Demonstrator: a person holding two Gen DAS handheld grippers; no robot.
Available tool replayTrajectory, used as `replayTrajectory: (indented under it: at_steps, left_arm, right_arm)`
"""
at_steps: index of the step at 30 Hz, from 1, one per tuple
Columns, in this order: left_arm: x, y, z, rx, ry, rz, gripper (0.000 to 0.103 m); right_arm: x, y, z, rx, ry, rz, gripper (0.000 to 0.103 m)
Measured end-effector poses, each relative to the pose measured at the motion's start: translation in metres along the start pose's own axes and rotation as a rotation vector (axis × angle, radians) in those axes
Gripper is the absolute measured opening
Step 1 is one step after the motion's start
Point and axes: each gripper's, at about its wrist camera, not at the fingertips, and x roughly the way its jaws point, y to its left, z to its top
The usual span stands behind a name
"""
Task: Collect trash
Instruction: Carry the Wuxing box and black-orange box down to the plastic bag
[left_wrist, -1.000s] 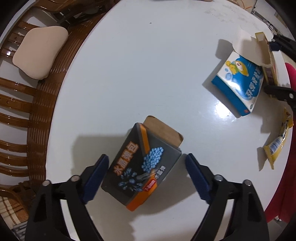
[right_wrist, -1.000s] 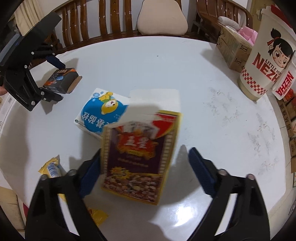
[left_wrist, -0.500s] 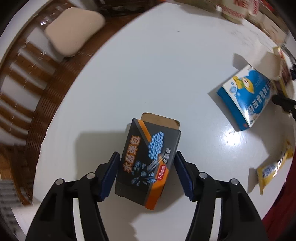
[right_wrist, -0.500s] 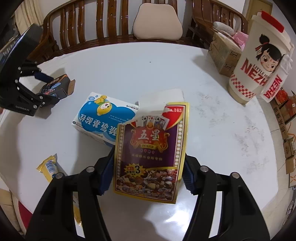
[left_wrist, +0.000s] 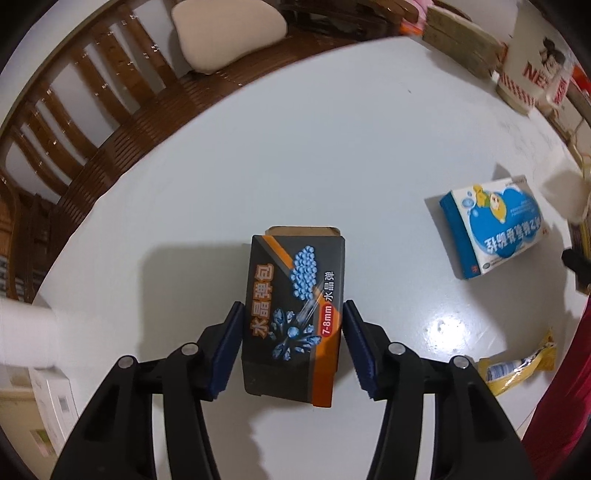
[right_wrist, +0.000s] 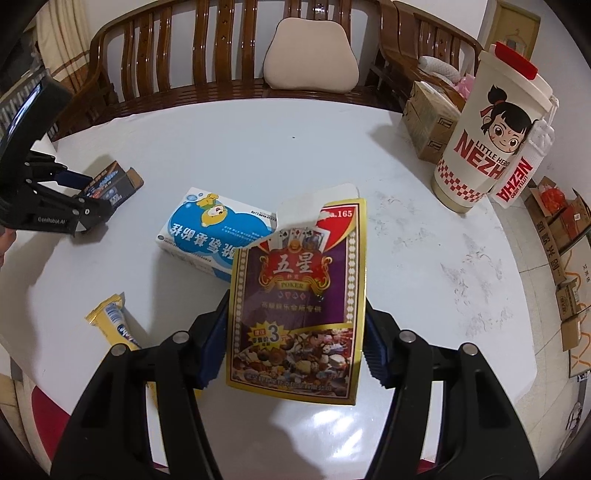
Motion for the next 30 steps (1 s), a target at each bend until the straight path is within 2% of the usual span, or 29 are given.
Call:
replayTrajectory:
  at_steps: [6,17,21,25,30]
  left_arm:
    - [-0.015,0.007,-0.007,-0.068,-0.02,0.018,0.052]
    - [-0.093,-0.016,-0.043,-0.11,-0.176,0.132,0.052]
    - [-0.126,-0.029,-0.068,-0.168,-0.214,0.108,0.052]
    - [-0.15,-0.049,-0.095,-0.209,-0.243,0.123,0.052]
    - [-0.173,-0.082,-0.126,-0.225,-0.279,0.118,0.052]
  right_arm:
    - [-0.012,0.001,0.003,-0.011,-0.029,0.002,0.061]
    - [-0.068,0.006,0.004,-0.062,-0.13,0.039,0.061]
    - [-0.1,0.01,-0.002,-0.094,-0.169,0.096,0.061]
    - [-0.131,0.018,-0.012,-0.146,-0.215,0.118,0.061]
    - [-0.164,0.023,-0.033,-0.202,-0.248,0.149,0.061]
